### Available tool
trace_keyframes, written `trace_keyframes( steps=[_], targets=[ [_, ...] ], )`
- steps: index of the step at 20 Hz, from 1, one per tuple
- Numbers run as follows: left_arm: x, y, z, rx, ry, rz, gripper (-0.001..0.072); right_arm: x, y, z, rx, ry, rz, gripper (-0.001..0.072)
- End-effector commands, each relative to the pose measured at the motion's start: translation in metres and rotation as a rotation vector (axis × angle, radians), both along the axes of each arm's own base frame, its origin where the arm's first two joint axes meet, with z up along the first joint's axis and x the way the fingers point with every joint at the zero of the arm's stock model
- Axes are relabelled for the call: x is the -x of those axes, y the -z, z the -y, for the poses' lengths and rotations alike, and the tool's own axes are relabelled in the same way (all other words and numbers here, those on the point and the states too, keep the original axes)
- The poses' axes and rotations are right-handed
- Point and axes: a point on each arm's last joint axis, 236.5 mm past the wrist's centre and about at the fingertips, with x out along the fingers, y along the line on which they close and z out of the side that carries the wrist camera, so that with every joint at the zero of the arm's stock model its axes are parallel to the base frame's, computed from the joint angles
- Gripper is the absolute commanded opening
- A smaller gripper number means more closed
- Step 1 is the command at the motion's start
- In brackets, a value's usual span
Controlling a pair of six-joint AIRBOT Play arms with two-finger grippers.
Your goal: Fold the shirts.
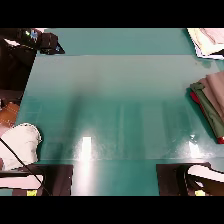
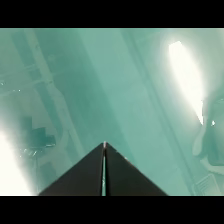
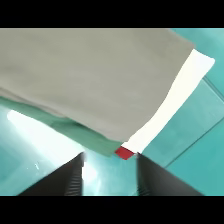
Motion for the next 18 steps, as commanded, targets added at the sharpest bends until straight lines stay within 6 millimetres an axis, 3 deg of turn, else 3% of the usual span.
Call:
trace_keyframes(
  steps=[1,3,7,8,9,10,14,18],
  targets=[
    [-0.001,-0.001,0.000,0.000,0.000,0.005,0.0025,-0.031,-0.010,-0.018,-0.038,-0.037,0.128,0.0336],
    [-0.002,-0.001,0.000,0.002,-0.003,0.008,0.0025,-0.067,-0.029,-0.051,-0.095,-0.138,0.244,0.0337],
    [0.001,0.000,0.001,0.003,0.002,-0.001,0.0025,-0.121,-0.066,-0.147,-0.197,-0.410,0.372,0.0325],
    [-0.002,-0.002,0.001,0.006,-0.003,0.010,0.0026,-0.127,-0.070,-0.170,-0.202,-0.477,0.369,0.0262],
    [-0.004,-0.004,0.001,0.010,-0.008,0.021,0.0025,-0.133,-0.075,-0.195,-0.204,-0.557,0.370,0.0111],
    [-0.007,-0.006,0.001,0.015,-0.014,0.034,0.0025,-0.137,-0.080,-0.220,-0.205,-0.633,0.370,0.0016],
    [-0.012,-0.010,0.001,0.023,-0.025,0.057,0.0025,-0.146,-0.093,-0.308,-0.219,-0.878,0.388,0.0015],
    [-0.013,-0.010,0.001,0.025,-0.027,0.062,0.0025,-0.140,-0.092,-0.357,-0.240,-1.004,0.378,0.0015]
  ],
)
